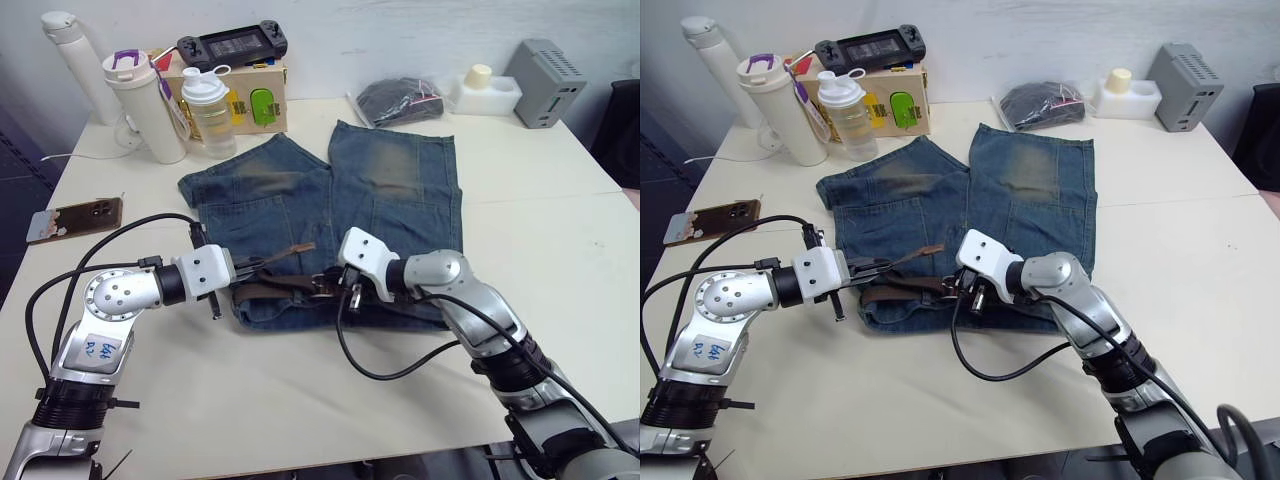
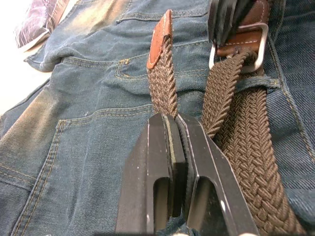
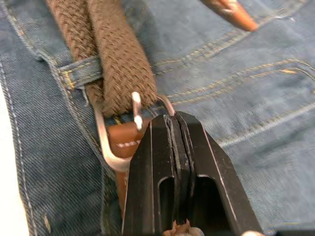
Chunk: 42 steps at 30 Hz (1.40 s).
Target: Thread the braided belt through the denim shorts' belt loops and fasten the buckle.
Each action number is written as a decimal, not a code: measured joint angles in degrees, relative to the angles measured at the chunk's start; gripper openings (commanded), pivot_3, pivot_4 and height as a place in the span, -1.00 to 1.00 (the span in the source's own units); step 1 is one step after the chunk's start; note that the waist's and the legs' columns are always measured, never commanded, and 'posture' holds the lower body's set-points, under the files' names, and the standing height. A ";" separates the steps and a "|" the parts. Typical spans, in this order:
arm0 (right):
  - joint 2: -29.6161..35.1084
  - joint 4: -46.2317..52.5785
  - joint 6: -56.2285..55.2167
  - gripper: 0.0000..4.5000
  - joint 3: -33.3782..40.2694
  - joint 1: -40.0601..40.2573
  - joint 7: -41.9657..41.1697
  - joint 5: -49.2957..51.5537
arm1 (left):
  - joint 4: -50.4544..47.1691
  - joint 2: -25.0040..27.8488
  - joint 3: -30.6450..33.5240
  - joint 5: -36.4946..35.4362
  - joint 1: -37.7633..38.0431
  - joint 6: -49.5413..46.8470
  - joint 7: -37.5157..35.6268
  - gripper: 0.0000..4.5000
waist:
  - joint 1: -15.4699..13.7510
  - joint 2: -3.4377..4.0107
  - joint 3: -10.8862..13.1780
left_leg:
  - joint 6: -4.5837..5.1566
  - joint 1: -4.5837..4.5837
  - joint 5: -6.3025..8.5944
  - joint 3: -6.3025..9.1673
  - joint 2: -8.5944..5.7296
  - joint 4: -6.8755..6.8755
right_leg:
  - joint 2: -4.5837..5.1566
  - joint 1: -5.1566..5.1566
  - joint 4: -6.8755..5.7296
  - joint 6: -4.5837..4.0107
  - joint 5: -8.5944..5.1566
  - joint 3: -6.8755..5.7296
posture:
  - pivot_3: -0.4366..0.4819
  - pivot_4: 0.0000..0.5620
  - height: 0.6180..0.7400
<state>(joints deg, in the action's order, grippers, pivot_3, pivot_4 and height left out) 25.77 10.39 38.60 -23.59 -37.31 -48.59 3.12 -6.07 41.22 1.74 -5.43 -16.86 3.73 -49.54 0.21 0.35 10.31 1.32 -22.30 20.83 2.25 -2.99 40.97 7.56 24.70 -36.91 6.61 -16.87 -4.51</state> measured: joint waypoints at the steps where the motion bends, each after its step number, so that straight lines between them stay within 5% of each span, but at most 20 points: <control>1: -0.16 -0.36 -0.36 -0.97 -0.43 -0.20 -0.05 -0.09 | 0.00 0.00 0.00 0.00 0.00 0.00 0.04 -1.00 | -0.01 0.00 0.00 | 0.00 0.00 0.00 0.00 0.00 0.00 | 0.00 0.00 0.00 0.00 0.00 0.00 | -0.05 -0.47 0.04; 25: 2.01 -0.74 -7.02 -0.97 -6.19 -2.47 -7.68 -4.24 | 1.96 0.00 -0.49 0.36 -0.14 2.60 0.93 -1.00 | 0.02 -0.01 -0.01 | -0.01 0.01 0.00 0.00 0.00 0.02 | 0.01 -0.01 0.00 0.00 0.00 -0.02 | -0.05 -0.47 0.04; 36: 2.58 1.89 5.73 -0.97 1.48 -7.87 -12.19 5.22 | 1.99 -0.21 -0.53 0.41 -0.21 2.89 1.36 -1.00 | -0.10 -0.01 -0.01 | -0.01 -0.02 0.01 0.05 0.01 0.05 | 0.07 -0.01 0.00 0.00 0.00 -0.05 | -0.05 -0.47 0.04; 42: 4.51 2.88 8.94 -0.97 -0.31 -8.10 -14.45 7.68 | 2.05 -0.54 -0.53 0.41 -0.22 2.95 1.59 -1.00 | -0.10 -0.01 -0.01 | -0.01 -0.03 0.01 0.03 0.00 0.07 | 0.10 -0.01 -0.01 0.00 0.00 -0.03 | -0.05 -0.47 0.04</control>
<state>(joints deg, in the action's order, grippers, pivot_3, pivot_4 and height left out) 30.28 13.28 47.54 -23.90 -45.41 -63.04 10.80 -4.02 40.68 1.21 -5.02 -17.08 6.68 -47.95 0.11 0.33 10.30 1.31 -22.32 20.84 2.28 -2.99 41.04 7.65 24.69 -36.92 6.62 -16.87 -4.54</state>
